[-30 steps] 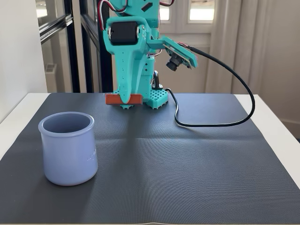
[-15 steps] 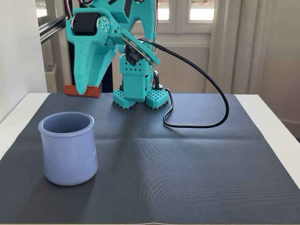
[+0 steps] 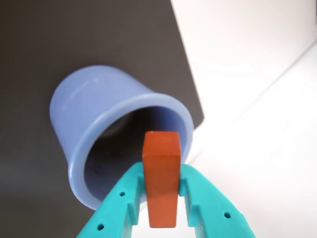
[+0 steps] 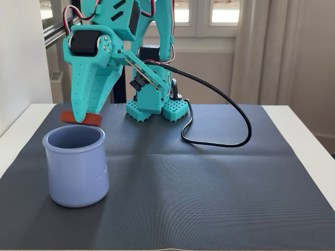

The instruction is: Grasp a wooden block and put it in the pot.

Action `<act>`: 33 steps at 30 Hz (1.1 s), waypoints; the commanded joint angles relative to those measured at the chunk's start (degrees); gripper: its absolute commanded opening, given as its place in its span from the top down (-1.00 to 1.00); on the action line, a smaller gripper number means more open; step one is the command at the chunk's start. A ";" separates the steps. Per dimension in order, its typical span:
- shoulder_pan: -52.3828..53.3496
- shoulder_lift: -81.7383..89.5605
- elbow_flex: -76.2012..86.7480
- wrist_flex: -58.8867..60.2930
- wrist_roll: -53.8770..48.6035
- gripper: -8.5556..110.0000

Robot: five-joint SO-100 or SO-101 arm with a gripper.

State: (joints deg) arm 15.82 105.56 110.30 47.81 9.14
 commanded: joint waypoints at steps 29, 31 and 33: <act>-1.58 6.24 -0.79 5.54 -5.89 0.86; -1.85 12.66 2.11 7.56 -7.65 0.86; -2.46 19.69 6.50 8.17 -8.35 0.86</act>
State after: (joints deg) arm 13.89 118.04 113.73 55.20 1.76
